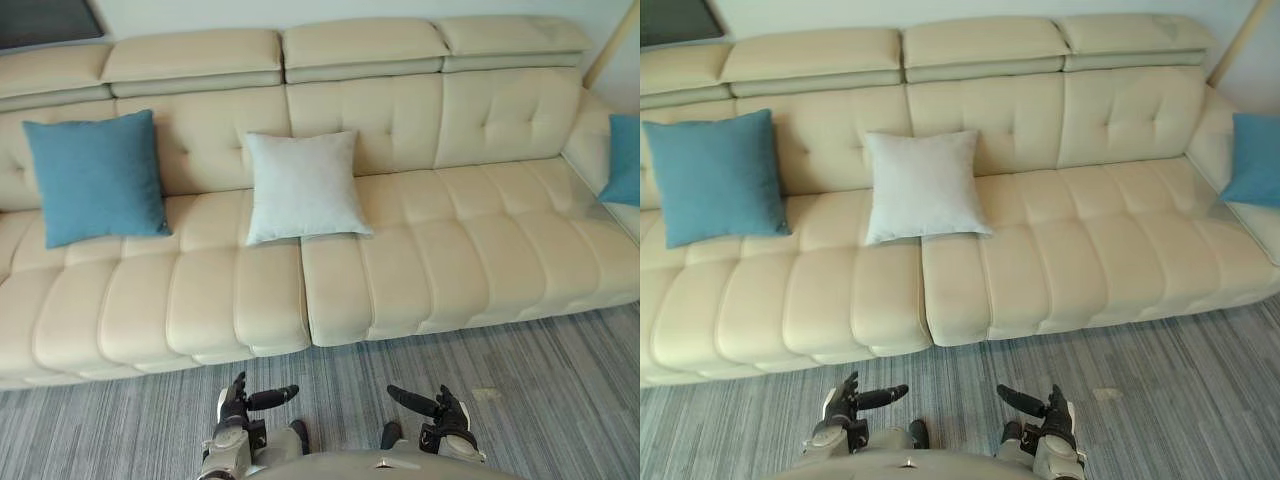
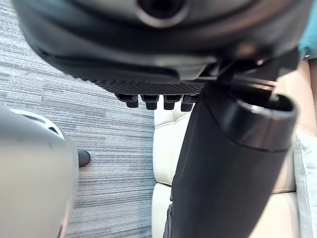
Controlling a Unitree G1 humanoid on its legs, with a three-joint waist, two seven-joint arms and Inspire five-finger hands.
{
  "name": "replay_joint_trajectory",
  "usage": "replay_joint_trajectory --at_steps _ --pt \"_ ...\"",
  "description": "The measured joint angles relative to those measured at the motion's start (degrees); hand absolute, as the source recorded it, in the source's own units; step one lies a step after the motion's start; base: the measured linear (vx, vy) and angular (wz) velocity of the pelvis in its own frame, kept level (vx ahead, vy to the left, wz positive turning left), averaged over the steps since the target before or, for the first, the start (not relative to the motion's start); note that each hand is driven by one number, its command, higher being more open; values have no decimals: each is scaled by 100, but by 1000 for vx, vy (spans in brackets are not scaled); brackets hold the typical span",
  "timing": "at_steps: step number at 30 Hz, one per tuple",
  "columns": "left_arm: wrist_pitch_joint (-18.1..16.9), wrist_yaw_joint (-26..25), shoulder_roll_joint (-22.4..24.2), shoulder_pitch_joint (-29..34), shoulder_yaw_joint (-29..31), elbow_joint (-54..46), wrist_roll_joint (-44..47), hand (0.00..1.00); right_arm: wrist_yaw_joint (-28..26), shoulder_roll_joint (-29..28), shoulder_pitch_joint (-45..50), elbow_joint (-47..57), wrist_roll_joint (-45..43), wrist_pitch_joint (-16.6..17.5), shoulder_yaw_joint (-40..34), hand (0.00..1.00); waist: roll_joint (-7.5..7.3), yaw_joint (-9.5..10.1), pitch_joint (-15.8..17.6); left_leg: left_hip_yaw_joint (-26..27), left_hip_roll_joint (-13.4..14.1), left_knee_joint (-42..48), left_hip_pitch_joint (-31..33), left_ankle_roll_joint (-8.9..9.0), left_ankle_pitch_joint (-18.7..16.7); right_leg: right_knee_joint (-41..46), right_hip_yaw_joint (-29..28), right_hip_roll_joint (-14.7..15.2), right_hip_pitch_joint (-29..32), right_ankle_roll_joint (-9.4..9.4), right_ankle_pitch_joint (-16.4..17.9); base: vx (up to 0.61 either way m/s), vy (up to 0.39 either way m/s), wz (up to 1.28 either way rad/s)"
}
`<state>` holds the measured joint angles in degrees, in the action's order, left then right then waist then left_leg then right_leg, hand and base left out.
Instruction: Pick up cushions and gather them together orderly.
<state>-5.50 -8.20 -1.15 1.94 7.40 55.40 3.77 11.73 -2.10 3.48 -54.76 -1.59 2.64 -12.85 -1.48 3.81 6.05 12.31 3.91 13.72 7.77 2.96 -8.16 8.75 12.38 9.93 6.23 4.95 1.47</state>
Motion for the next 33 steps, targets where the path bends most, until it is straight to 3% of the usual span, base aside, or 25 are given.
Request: replay_joint_trajectory --at_steps 3,6,9,10,11,12,13,14,15,16,17,19,20,22,23,24,25,28,31,33 --pt "27 2 -76 45 0 179 -4 100 -15 10 0 -23 0 -15 -179 100 63 -8 -25 169 -23 -99 -162 -64 51 -208 -241 -54 -53 45 -119 90 60 -51" --pt "94 20 -194 84 6 314 -111 100 -32 21 -47 -93 -1 -8 -178 100 2 -56 -1 468 22 -99 -332 -148 77 -270 -604 -178 -31 42 -167 110 16 -64" --pt "100 21 -252 3 3 386 -221 100 -33 82 -227 -279 -1 10 -161 100 -17 -114 25 766 170 -98 -407 -109 28 -273 -548 -330 144 -153 -366 70 -31 -75" --pt "100 21 -247 -16 2 399 -222 100 -35 113 -325 -369 0 14 -140 100 -10 -121 38 893 240 -117 -421 -103 20 -279 -330 -396 237 -274 -491 12 -93 -103" --pt "102 41 -245 -74 -6 453 -224 100 -36 167 -442 -456 2 14 -110 100 9 -130 73 1068 330 -132 -457 -104 21 -320 255 -450 293 -471 -623 -4 -109 -94" --pt "107 52 -240 -99 -9 461 -224 100 -36 188 -473 -477 2 13 -109 100 10 -141 88 1134 344 -134 -480 -104 20 -343 475 -457 294 -518 -655 -20 -182 -117" --pt "104 74 -205 -150 -64 448 -225 100 -34 300 -534 -495 17 12 -110 100 73 -157 154 1531 407 -236 -675 -91 3 -143 1751 -289 281 -1016 -252 12 -153 -94" --pt "103 70 -188 -163 -182 441 -225 100 -29 377 -532 -493 37 15 -116 100 131 -178 184 1675 428 -311 -811 -52 -20 99 2179 -160 259 -1051 -72 25 -129 -86" --pt "100 70 -192 -161 -207 435 -225 100 -27 391 -526 -493 38 15 -116 100 144 -180 193 1707 427 -325 -843 -44 -25 145 2252 -133 257 -1058 -53 38 -34 -61" --pt "93 82 -209 -163 -269 422 -226 100 -26 452 -501 -507 39 14 -115 100 197 -224 238 1839 432 -297 -948 103 -128 222 2153 -188 266 -856 -31 21 -33 -54" --pt "92 80 -211 -163 -266 422 -225 100 -25 470 -500 -516 38 12 -114 100 223 -228 244 1880 484 -245 -951 145 -172 219 2070 -248 284 -822 -28 36 -110 -87" --pt "94 76 -245 -125 -267 427 -225 100 -24 477 -456 -519 35 -1 -114 100 346 -255 302 2113 866 119 -965 395 -435 265 1984 -480 310 -880 152 76 -172 -78" --pt "97 71 -261 -11 -257 430 -224 100 -28 459 -356 -515 32 -9 -117 100 419 -235 307 2151 1187 695 -918 532 -526 346 1941 -639 275 -933 314 163 -200 -66" --pt "111 99 -284 -30 -206 429 -168 100 -10 503 -342 -599 29 -16 -100 100 383 -248 343 1722 1570 1862 -519 358 -396 354 1793 -799 186 -1018 420 197 -254 -59" --pt "107 101 -277 -34 -196 408 -175 100 32 547 -321 -619 20 -15 -71 100 406 -236 387 1287 1793 2803 -183 -42 -82 324 1584 -941 21 -1082 488 226 -285 -51" --pt "101 99 -281 -33 -193 371 -176 100 49 554 -318 -619 9 -15 -59 100 411 -235 405 1112 1855 3129 -59 -142 92 301 1499 -992 -43 -1116 509 259 -267 -103" --pt "48 89 -287 -36 -151 282 -183 100 97 551 -333 -612 -67 -7 -14 100 365 -174 472 455 1649 3863 381 127 -269 276 1144 -1080 -187 -1221 596 208 -166 -90" --pt "38 92 -244 -62 -155 73 -177 100 127 567 -326 -635 -71 -9 -70 100 270 -105 528 -46 980 3681 916 156 -608 74 688 -1169 -400 -1200 590 217 -150 -99" --pt "-12 94 -167 -74 -125 -85 -178 100 180 470 -327 -569 -72 -24 -80 100 241 -54 577 -448 244 1904 1298 189 -581 -237 124 -1363 -755 -1100 609 280 -78 -90" --pt "-18 96 -125 -110 -124 -130 -182 100 193 450 -359 -550 -71 -16 -54 100 239 87 613 -878 -70 729 1327 222 -251 -392 -319 -1436 -982 -1045 663 377 -9 -125"
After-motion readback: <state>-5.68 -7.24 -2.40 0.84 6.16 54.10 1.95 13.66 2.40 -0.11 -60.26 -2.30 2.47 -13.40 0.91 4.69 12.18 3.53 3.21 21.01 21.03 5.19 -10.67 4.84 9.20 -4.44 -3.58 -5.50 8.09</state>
